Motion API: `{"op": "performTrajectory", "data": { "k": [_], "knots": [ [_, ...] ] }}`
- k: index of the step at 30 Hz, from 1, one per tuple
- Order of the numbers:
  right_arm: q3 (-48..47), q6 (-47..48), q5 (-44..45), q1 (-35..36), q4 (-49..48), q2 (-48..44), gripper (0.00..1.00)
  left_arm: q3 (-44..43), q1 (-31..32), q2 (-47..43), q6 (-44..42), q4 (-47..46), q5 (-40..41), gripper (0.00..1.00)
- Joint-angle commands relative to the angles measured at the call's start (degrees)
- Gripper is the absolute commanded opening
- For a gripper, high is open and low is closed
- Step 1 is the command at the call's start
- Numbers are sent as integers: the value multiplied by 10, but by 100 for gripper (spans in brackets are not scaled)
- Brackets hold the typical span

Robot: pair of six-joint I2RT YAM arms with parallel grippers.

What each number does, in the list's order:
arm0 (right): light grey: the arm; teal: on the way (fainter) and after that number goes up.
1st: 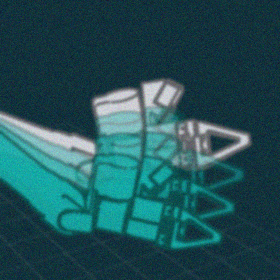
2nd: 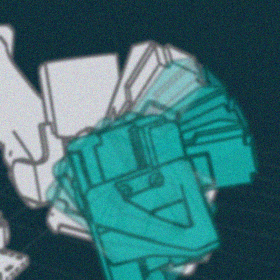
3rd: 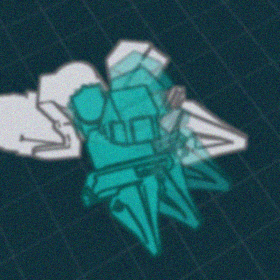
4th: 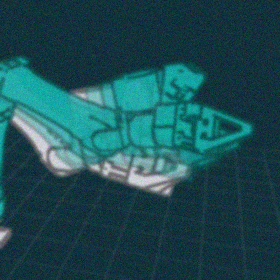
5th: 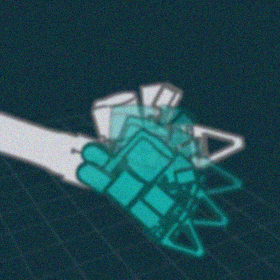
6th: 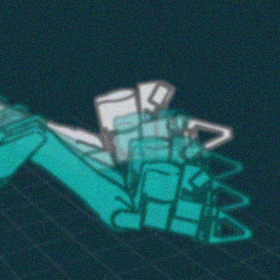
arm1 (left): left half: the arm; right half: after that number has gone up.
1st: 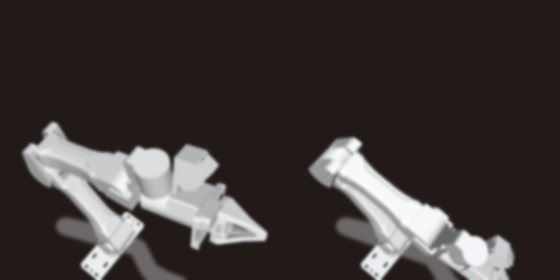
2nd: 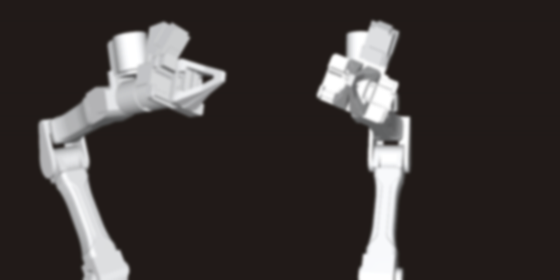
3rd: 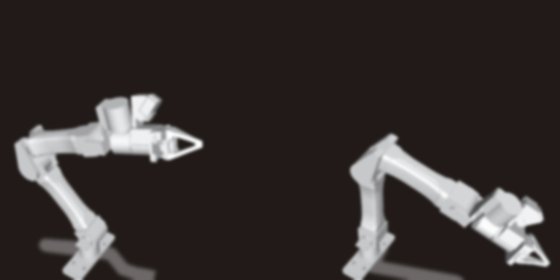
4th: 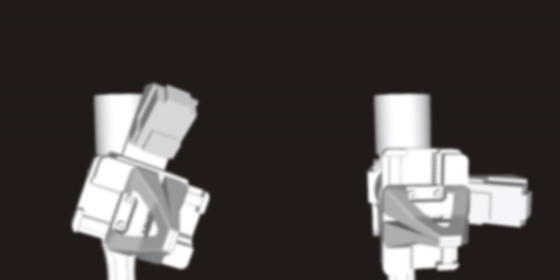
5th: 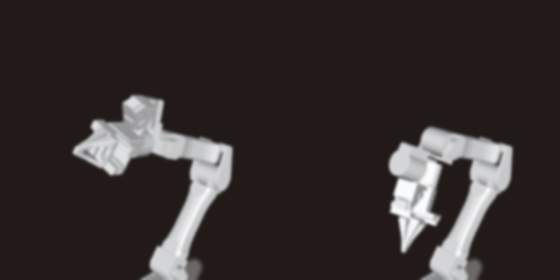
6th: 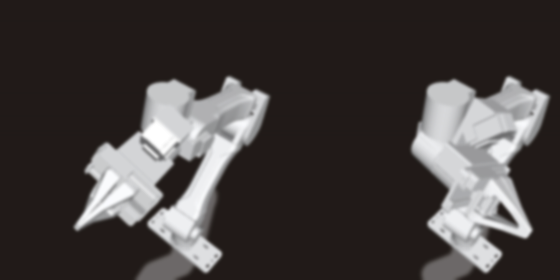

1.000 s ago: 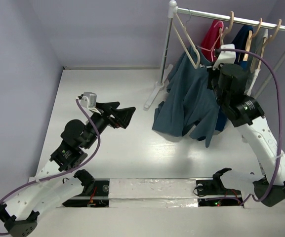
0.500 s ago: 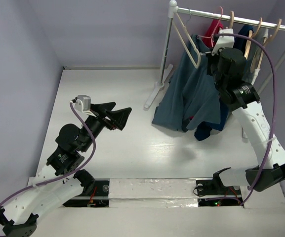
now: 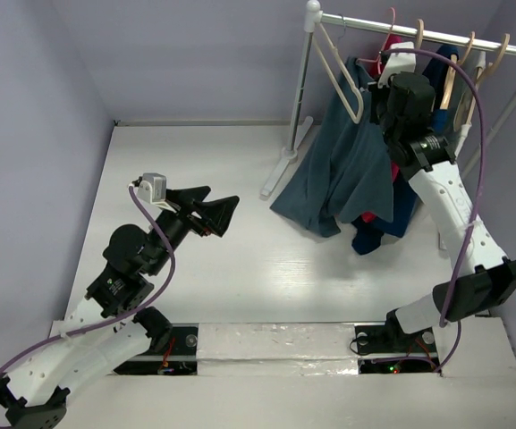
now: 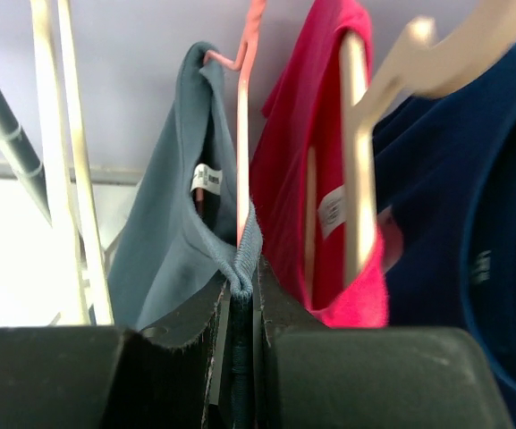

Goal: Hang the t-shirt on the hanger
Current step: Place the hanger at the clothesline.

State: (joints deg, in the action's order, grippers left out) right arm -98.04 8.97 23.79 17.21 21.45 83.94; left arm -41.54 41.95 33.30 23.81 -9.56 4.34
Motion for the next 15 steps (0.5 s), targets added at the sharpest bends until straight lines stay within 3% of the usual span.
{"op": "performTrajectory", "data": {
  "k": [1, 8, 10, 11, 12, 15],
  "knots": [
    [-1, -11, -21, -8, -63, -7, 0, 8, 2, 3, -6, -31, -1, 99],
    [49, -31, -27, -8, -80, -35, 0, 2, 2, 8, -5, -23, 3, 99],
    [56, -39, -38, -8, -78, -52, 23, -1, 2, 8, -2, -22, 2, 99],
    [58, -47, -40, -8, -76, -64, 50, -3, 2, 7, 1, -21, 1, 99],
    [58, -54, -39, -8, -71, -64, 64, -5, 2, 7, 1, -20, 1, 99],
    [58, -83, -39, -8, -52, -98, 95, -11, 2, 8, 8, -14, 3, 99]
  ]
}}
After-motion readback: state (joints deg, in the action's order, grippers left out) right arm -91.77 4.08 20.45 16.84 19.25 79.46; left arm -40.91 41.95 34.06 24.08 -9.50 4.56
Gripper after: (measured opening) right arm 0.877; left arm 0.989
